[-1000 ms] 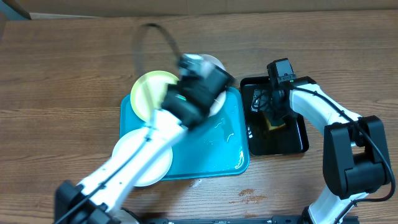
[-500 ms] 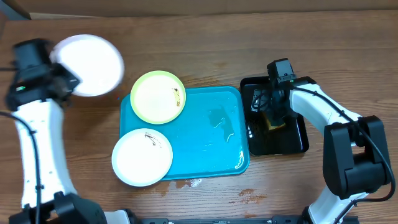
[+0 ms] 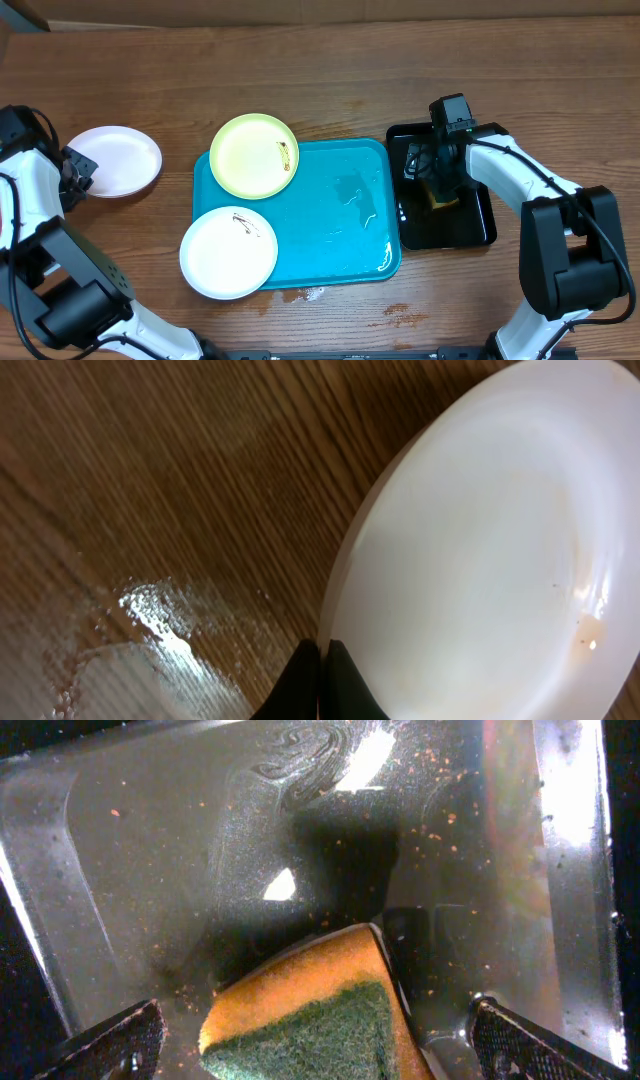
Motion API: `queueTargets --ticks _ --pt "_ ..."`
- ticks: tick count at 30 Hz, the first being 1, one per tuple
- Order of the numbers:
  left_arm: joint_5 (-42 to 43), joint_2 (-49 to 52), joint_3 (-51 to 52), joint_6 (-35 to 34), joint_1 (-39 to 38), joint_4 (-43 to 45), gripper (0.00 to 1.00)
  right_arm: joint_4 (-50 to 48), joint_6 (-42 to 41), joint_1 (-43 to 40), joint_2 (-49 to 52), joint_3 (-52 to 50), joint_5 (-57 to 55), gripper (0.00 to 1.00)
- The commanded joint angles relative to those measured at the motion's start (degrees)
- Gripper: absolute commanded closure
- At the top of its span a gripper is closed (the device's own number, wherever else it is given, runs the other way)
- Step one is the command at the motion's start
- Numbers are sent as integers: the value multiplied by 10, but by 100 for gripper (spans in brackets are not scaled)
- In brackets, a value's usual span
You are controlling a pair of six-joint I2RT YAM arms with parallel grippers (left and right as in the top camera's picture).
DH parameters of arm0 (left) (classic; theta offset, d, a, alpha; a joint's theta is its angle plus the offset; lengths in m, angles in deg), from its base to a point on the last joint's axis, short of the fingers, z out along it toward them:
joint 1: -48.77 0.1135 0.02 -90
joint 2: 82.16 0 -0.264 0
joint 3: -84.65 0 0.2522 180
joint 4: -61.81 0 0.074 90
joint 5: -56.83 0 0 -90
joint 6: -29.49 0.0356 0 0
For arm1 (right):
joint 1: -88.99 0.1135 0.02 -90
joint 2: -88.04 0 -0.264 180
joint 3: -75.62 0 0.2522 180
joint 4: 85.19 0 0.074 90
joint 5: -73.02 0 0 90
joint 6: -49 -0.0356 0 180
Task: Clean dirty plates on tray and stack at the side
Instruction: 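Lift the cleaned white plate with the left gripper and carry it left off the tray, then set the white plate on the table left of the tray and release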
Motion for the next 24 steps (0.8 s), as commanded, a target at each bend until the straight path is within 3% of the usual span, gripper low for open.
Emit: queueTargets --ticks 1,3,4,5,7,9,12,16,24 --pt "9 8 -11 32 2 12 96 -2 2 -2 -3 7 -3 0" --pt "9 8 -11 37 2 16 94 -2 2 -2 -3 7 -3 0" --pt "9 8 -11 46 2 16 84 -2 2 -2 -3 7 -3 0" --pt "9 8 -11 54 2 14 69 -2 2 -2 -3 7 -3 0" --pt "19 8 -11 65 2 10 23 -2 2 -2 -3 7 -3 0" --pt "52 8 -12 86 1 11 7 -2 2 -2 -3 7 -3 0" --pt "131 7 -25 127 0 5 2 -2 2 -2 -3 7 -3 0" --pt "187 -3 -63 130 -8 -31 2 -2 2 -2 -3 7 -3 0" --pt "235 -69 -83 138 -97 -95 14 -2 2 -2 -3 7 -3 0"
